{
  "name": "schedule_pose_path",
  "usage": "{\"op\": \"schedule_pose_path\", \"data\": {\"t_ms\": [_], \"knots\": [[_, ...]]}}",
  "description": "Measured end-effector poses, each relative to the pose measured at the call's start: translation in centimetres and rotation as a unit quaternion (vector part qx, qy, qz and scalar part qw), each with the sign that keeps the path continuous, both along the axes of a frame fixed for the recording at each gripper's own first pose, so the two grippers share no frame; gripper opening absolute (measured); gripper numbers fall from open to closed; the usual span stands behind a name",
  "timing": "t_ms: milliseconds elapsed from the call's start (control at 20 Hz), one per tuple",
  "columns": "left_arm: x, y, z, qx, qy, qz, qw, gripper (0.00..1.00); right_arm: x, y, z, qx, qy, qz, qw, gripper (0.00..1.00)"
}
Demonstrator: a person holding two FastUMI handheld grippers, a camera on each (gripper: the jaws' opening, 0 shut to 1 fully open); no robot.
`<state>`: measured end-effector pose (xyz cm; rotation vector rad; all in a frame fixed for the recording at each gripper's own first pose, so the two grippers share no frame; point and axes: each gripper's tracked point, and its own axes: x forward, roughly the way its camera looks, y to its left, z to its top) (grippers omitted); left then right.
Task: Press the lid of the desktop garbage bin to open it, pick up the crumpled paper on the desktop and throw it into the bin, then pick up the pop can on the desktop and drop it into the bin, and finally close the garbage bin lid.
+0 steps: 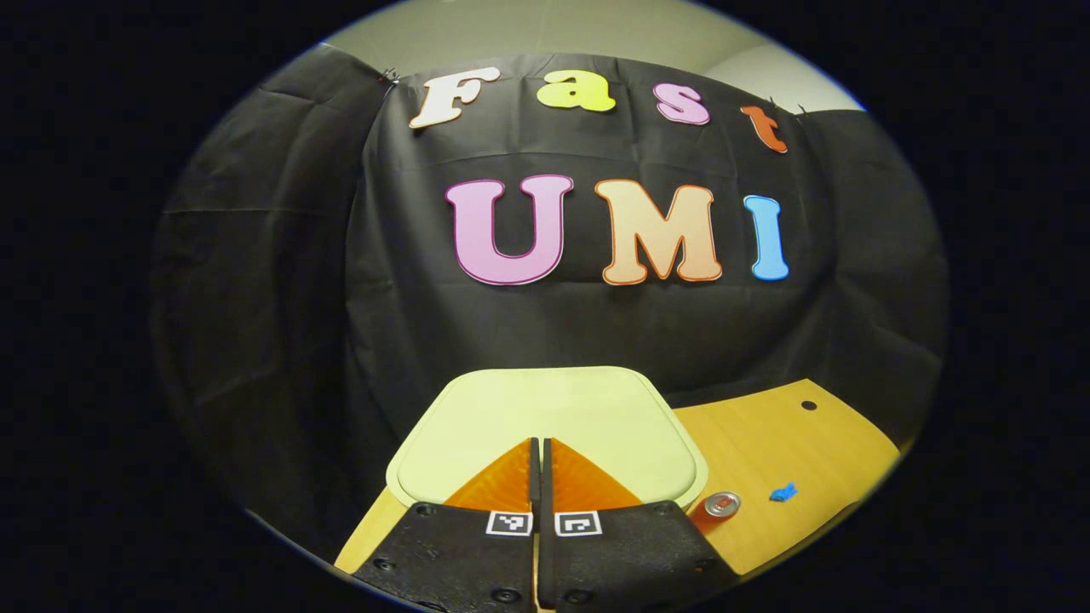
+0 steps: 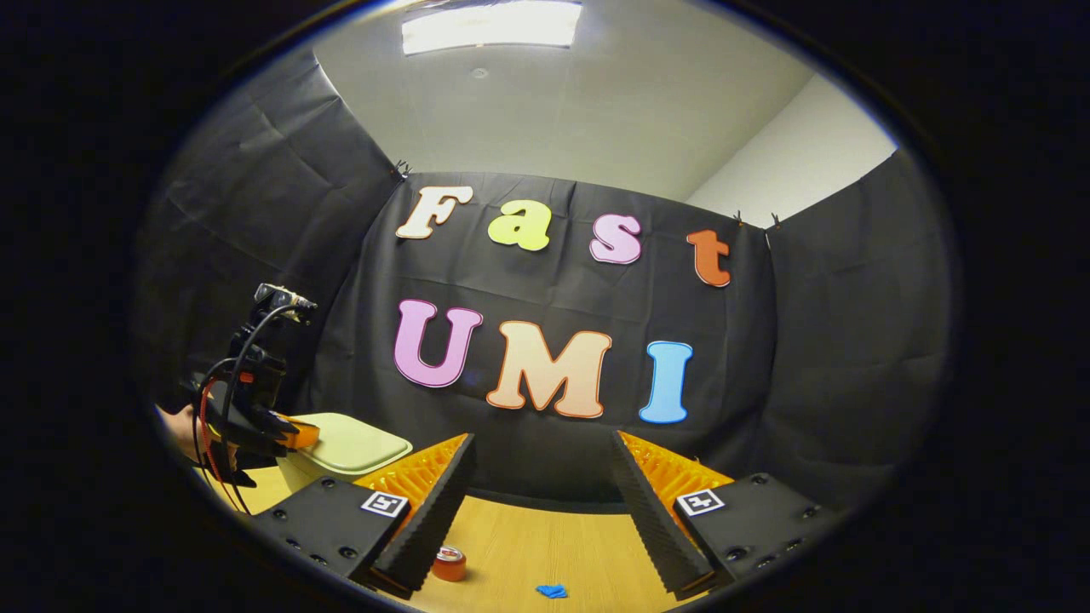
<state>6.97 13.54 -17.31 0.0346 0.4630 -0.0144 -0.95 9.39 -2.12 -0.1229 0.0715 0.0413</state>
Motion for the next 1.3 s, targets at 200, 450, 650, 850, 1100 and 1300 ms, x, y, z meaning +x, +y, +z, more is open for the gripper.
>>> {"op": "schedule_pose_path", "data": {"t_ms": [200,450,650,850,1100,1300], "knots": [[0.1,-0.1,-0.3,0.022,-0.001,-0.015,1.000,0.00,0.4,-0.3,-0.7,-0.004,0.007,0.005,1.000,0.98],[-0.1,-0.1,-0.3,-0.024,-0.005,-0.003,1.000,0.00,0.7,-0.5,-0.9,-0.002,0.006,0.009,1.000,0.98],[0.5,0.0,1.0,0.014,-0.036,-0.009,0.999,0.00,1.0,-0.8,-0.6,0.003,0.007,0.007,1.000,0.98],[1.7,-0.2,6.7,0.033,-0.108,0.001,0.994,0.00,1.0,-1.6,-0.4,0.007,0.006,0.000,1.000,0.98],[1.8,-2.9,13.3,0.023,-0.177,-0.010,0.984,0.00,0.7,-2.9,-0.5,0.007,0.007,-0.011,1.000,0.98],[0.0,-5.9,16.4,-0.002,-0.206,-0.013,0.978,0.00,0.7,-4.1,-1.7,0.024,0.031,-0.019,0.999,0.98]]}}
